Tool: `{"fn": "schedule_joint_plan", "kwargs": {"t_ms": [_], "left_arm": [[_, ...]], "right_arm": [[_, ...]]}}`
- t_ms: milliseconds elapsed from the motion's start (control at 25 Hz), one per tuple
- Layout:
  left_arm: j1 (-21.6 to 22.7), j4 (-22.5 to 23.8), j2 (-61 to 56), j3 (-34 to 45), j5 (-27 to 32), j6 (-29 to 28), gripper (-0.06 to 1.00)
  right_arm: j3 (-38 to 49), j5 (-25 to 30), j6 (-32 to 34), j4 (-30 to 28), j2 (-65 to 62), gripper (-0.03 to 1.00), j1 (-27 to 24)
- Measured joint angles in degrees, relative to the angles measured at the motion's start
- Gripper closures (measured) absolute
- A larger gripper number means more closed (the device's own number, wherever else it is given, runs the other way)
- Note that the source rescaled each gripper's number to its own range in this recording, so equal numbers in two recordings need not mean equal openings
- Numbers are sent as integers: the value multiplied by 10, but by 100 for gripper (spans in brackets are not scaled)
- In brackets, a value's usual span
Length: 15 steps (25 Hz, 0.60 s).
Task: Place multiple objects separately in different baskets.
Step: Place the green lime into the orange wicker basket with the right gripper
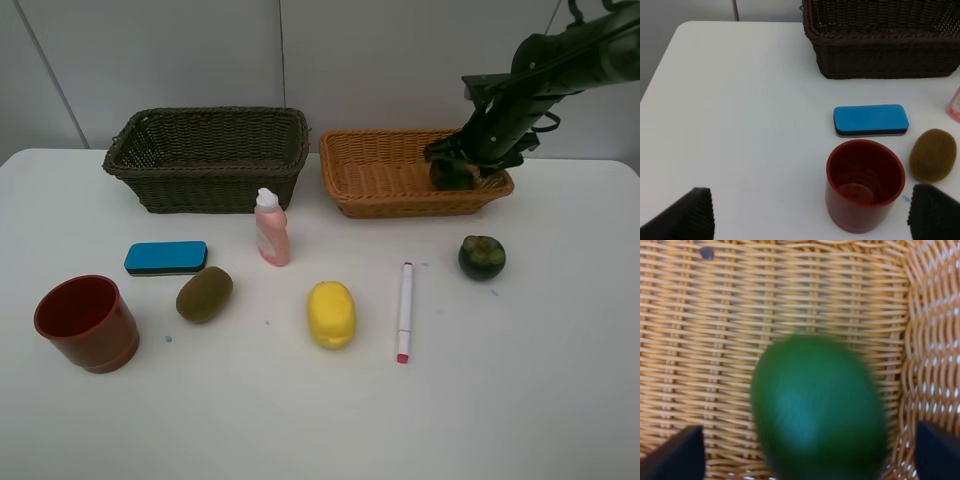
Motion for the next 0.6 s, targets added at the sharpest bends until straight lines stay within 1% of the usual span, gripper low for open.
{"fn": "schedule_joint_plan", "kwargs": {"t_ms": [80, 160, 600], "left_arm": [[0, 0, 0, 0, 0, 0, -5], [0, 0, 0, 0, 0, 0, -5], [0, 0, 0, 0, 0, 0, -5]], "right_arm": [[0, 0, 0, 1, 0, 0, 0], [0, 0, 0, 1, 0, -2, 0], [0, 1, 0, 4, 0, -3, 0]]}}
